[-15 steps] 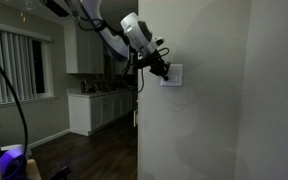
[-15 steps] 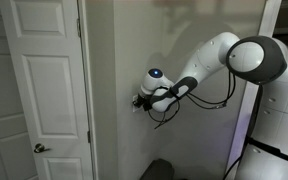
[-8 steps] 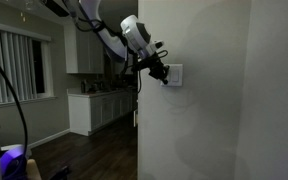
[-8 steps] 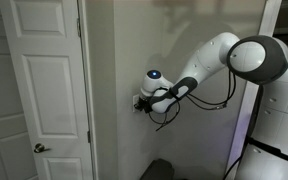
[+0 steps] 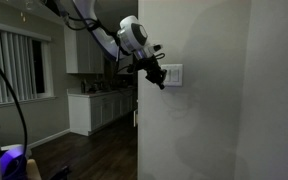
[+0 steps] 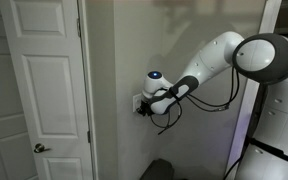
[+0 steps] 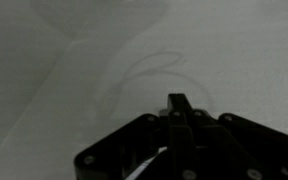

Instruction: Turn off the left light switch.

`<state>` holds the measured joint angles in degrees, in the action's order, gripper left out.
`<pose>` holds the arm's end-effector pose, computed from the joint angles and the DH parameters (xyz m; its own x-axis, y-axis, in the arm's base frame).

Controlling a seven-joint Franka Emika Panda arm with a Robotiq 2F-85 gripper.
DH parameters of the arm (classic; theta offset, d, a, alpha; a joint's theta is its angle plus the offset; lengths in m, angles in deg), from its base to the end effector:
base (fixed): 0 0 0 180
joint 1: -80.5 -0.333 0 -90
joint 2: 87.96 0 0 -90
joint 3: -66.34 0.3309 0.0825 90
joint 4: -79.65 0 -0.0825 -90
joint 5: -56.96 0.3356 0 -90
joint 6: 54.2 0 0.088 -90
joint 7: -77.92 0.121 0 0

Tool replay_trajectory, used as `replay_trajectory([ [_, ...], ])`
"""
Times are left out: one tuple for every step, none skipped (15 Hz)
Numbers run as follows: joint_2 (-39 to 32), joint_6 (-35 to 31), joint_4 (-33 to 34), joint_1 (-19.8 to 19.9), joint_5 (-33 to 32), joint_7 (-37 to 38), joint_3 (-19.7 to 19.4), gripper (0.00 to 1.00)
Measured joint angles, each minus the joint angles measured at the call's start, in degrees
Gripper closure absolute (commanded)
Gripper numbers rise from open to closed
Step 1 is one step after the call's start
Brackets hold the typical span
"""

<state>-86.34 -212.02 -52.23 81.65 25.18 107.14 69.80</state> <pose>0.5119 0.0397 0.4415 0.8604 0.0462 0.5075 -0.0524 -0.9826 0.1783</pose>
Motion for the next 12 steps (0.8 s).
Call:
replay_trajectory([
  [0.0, 0.4, -0.2, -0.2, 1.3, -1.3, 0.1, 0.86],
  [0.1, 0.5, -0.4, -0.3, 1.8, -1.7, 0.1, 0.81],
  [0.1, 0.5, -0.5, -0.5, 2.0, -1.8, 0.1, 0.74],
  [0.1, 0.5, -0.5, -0.5, 2.0, -1.8, 0.1, 0.74],
  [0.1, 0.5, -0.5, -0.5, 2.0, -1.8, 0.1, 0.74],
  [0.1, 0.5, -0.5, -0.5, 2.0, -1.8, 0.1, 0.74],
  [0.1, 0.5, -0.5, -0.5, 2.0, -1.8, 0.1, 0.74],
  [0.1, 0.5, -0.5, -0.5, 2.0, -1.8, 0.1, 0.74],
  [0.1, 0.5, -0.5, -0.5, 2.0, -1.8, 0.1, 0.74],
  [0.1, 0.5, -0.5, -0.5, 2.0, -1.8, 0.1, 0.74],
  [0.1, 0.5, -0.5, -0.5, 2.0, -1.8, 0.1, 0.74],
  [0.1, 0.5, -0.5, -0.5, 2.0, -1.8, 0.1, 0.74],
])
